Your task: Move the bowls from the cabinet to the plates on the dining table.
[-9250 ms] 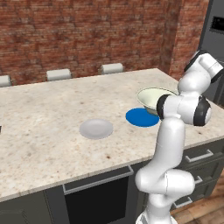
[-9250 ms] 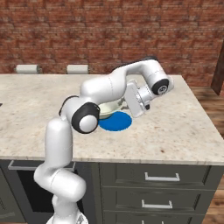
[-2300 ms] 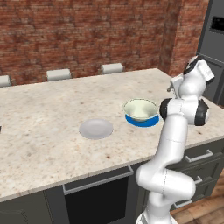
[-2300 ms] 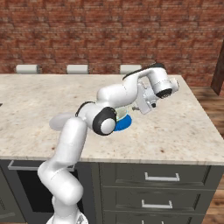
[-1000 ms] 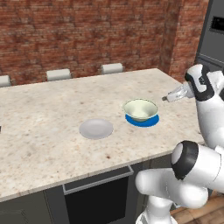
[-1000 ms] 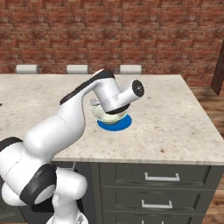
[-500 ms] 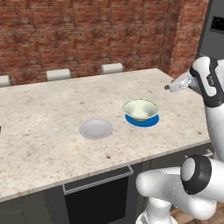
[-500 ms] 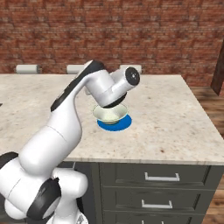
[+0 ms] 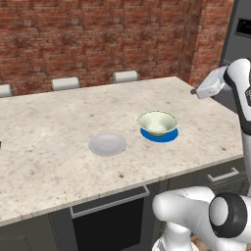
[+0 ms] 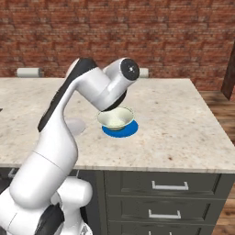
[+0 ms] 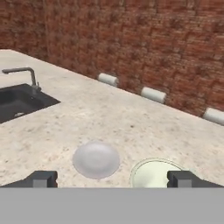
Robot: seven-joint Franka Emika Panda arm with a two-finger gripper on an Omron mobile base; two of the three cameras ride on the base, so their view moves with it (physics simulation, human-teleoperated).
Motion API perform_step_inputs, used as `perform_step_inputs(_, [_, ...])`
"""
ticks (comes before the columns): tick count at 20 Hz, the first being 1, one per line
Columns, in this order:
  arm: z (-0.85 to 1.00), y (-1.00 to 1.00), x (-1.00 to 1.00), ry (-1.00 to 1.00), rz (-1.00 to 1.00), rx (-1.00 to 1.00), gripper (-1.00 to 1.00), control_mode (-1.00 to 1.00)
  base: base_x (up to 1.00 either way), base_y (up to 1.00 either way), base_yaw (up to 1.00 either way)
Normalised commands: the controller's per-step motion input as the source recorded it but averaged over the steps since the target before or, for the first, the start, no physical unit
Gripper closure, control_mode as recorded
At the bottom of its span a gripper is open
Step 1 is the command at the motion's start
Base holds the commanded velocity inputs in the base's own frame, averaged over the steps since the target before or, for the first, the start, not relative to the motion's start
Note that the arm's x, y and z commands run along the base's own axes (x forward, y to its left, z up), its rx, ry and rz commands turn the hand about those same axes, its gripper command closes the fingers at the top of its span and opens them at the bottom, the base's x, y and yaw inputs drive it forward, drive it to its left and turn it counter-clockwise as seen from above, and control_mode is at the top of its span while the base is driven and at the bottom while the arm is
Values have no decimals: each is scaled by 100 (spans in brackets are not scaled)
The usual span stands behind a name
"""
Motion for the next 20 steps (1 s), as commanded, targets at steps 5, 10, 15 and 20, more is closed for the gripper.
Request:
perform_step_inputs(5, [21,0,-59,7,-24,32,-100,-100,0,0,0])
perform_step_inputs(10, [14,0,-40,11,-34,27,-100,-100,0,0,0])
perform_step_inputs(15, [24,0,-41,6,-37,25,-100,-100,0,0,0])
perform_step_inputs(20, [34,0,-50,3,-34,29,-100,-100,0,0,0])
